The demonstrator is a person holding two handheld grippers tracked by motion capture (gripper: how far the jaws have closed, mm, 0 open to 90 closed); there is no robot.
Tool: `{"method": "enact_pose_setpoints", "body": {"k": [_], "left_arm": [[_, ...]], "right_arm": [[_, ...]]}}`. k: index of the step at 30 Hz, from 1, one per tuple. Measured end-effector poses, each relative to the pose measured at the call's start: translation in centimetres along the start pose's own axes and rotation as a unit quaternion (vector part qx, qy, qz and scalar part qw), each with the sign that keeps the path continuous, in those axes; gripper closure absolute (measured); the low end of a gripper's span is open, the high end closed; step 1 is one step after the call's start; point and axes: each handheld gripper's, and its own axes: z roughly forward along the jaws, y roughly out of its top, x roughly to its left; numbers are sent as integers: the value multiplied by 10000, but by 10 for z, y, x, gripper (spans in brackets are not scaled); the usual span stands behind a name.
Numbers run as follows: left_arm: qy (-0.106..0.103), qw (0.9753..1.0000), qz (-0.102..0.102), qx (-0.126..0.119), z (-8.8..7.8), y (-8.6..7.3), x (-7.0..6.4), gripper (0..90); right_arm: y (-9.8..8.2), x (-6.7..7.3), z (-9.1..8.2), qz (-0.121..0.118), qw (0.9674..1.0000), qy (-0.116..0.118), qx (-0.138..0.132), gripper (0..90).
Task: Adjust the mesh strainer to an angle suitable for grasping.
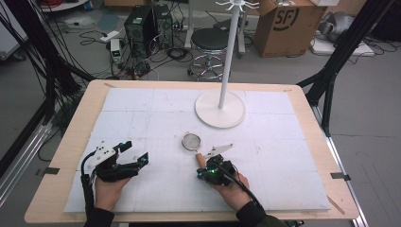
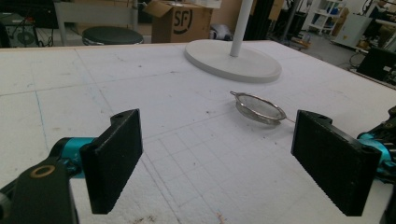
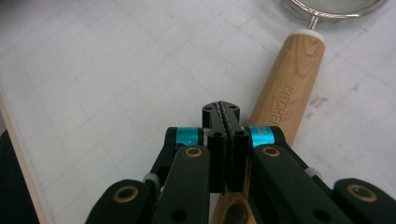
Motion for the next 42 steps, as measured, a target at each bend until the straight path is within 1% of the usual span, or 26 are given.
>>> {"method": "enact_pose_setpoints", "body": {"k": [3,4,5,7,8,10,11,12,14,16,18,20,21,23,25,27,28,29,32,33,34,35,37,38,40,42], "left_arm": [[1,10000,-4,7,0,0,0,171],[-2,10000,-15,1,0,0,0,171],[0,10000,-13,1,0,0,0,171],[0,10000,-25,0,0,0,0,171],[2,10000,-22,5,0,0,0,171],[-1,10000,-28,-1,0,0,0,171],[-1,10000,-18,5,0,0,0,171],[4,10000,-27,0,0,0,-1,171],[0,10000,-14,9,0,0,0,171],[7,10000,-13,15,0,0,-1,171],[11,10000,-8,19,0,0,-1,171],[10,10000,0,28,0,0,-1,171],[10,10000,1,33,1,0,-1,171],[10,10000,5,34,1,-1,-1,171],[8,10000,-9,29,1,-1,-1,171],[10,10000,-1,33,1,-1,-1,171],[8,10000,-3,36,1,-1,-1,171],[8,10000,-3,36,1,-1,-1,171],[4,10000,-1,37,1,-1,-1,171],[0,10000,1,36,1,-1,-1,171],[3,10000,3,41,1,-1,-1,171],[3,10000,6,42,1,-1,-1,171],[9,10000,10,54,1,-1,-1,171],[6,10000,12,57,1,-1,-1,171],[9,10000,12,63,1,-1,-1,171],[9,10000,15,67,1,-1,-1,171]], "right_arm": [[-2,-8,-4,95,9999,-57,-5,897],[-2,-8,-4,95,9999,-57,-5,897],[-4,-14,-7,160,9998,-96,-20,897],[-5,-17,-9,211,9997,-88,-40,897],[-7,-22,-12,263,9996,-118,-40,897],[-10,-27,-15,317,9993,-174,-50,897],[-10,-27,-15,317,9993,-174,-50,897],[-11,-32,-18,349,9991,-243,-42,897],[-12,-34,-19,371,9989,-274,-60,897],[-14,-40,-22,434,9984,-358,-59,897],[-15,-43,-24,448,9983,-361,-58,897],[-17,-48,-26,506,9978,-422,-86,897],[-18,-52,-28,598,9974,-393,-122,897],[-19,-56,-29,640,9968,-460,-132,897],[-20,-61,-30,699,9963,-468,-172,897],[-21,-68,-33,794,9953,-516,-209,897],[-21,-70,-33,807,9949,-573,-206,897],[-21,-70,-33,807,9949,-573,-206,897],[-23,-80,-35,886,9929,-754,-247,897],[-23,-83,-36,944,9926,-721,-270,897],[-23,-83,-36,944,9926,-721,-270,897],[-23,-85,-36,965,9919,-772,-287,897],[-23,-88,-37,1036,9911,-773,-333,897],[-23,-92,-36,1069,9902,-833,-337,897],[-24,-98,-35,1236,9890,-713,-392,897],[-24,-101,-36,1284,9886,-673,-415,897]]}}
